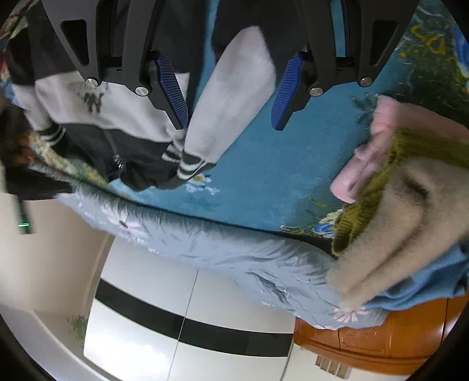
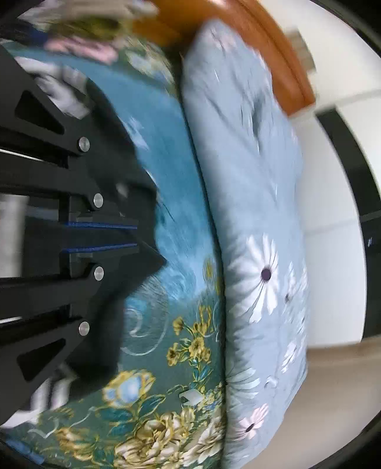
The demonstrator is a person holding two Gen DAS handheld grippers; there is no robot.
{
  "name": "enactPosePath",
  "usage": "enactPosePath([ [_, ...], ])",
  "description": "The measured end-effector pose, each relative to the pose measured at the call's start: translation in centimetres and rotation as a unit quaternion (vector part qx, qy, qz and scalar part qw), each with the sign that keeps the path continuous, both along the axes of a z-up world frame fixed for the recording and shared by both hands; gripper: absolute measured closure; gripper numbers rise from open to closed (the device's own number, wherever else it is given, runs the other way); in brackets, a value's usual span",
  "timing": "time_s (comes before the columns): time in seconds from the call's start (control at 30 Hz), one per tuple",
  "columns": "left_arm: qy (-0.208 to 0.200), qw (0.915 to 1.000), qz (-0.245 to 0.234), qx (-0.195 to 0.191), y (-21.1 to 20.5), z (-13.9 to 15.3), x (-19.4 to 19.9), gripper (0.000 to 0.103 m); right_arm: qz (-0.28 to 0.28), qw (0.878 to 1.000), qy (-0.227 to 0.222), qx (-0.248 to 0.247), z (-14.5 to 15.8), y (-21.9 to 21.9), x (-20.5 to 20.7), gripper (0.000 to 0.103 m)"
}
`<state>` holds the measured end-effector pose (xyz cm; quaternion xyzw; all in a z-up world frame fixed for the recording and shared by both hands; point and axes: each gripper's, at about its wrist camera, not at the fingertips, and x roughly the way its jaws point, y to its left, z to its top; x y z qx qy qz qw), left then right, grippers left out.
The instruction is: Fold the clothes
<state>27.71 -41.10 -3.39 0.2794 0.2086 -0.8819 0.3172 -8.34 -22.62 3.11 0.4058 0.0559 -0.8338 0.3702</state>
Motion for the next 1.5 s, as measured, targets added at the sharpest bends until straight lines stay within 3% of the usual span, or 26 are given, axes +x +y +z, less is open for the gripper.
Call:
enactPosePath([
  [0.1,-0.022,0.9996,-0.014,0.003,1.7,-0.7,1.5,0.039,0.034,0.999,0.005,0.005,-0.1,5.2,5.0,0.061],
  [0.2,-0.05,0.998,-0.028,0.025,3.2,-2.2,3.3,0.039,0.041,0.999,0.003,0.009,-1.5,10.4,8.5,0.061],
  [0.33,-0.099,0.9946,-0.014,0.029,4.5,-3.4,5.0,0.039,-0.006,1.0,-0.019,-0.016,-3.4,17.0,10.9,0.061],
  [0.43,-0.103,0.994,0.01,0.037,4.3,-3.2,6.1,0.039,-0.048,0.998,-0.02,-0.037,-3.8,21.7,11.9,0.061],
  [0.6,-0.098,0.9942,0.023,0.038,4.7,-2.6,6.0,0.039,-0.127,0.992,-0.017,-0.009,-5.0,29.2,12.6,0.06],
  [0.7,-0.104,0.9938,0.015,0.035,5.5,-2.3,5.6,0.039,-0.135,0.989,-0.047,-0.029,-6.3,32.3,12.8,0.059],
  [0.9,-0.112,0.9936,-0.006,0.016,7.6,-1.2,4.7,0.039,-0.087,0.991,-0.046,-0.089,-6.4,33.4,14.6,0.054],
  [1.0,-0.114,0.9933,-0.009,0.01,8.3,-0.7,4.3,0.039,-0.065,0.994,-0.048,-0.075,-7.1,32.7,14.9,0.049],
  [1.2,-0.125,0.9921,-0.015,0.002,9.2,-0.3,3.8,0.039,-0.071,0.996,-0.037,-0.049,-9.0,33.8,15.4,0.048],
  [1.33,-0.129,0.9914,-0.021,0.003,9.6,-0.6,3.0,0.039,-0.059,0.993,-0.055,-0.08,-9.9,35.0,15.8,0.048],
  [1.37,-0.131,0.991,-0.024,0.003,9.8,-0.6,2.7,0.039,-0.052,0.993,-0.059,-0.087,-10.0,35.0,16.0,0.05],
  [1.43,-0.136,0.9902,-0.031,0.0,10.2,-0.7,2.2,0.039,-0.054,0.993,-0.06,-0.091,-10.0,35.0,16.2,0.079],
  [1.5,-0.14,0.9895,-0.037,-0.005,10.6,-0.6,1.8,0.039,-0.059,0.988,-0.076,-0.117,-9.8,35.4,15.7,0.082],
])
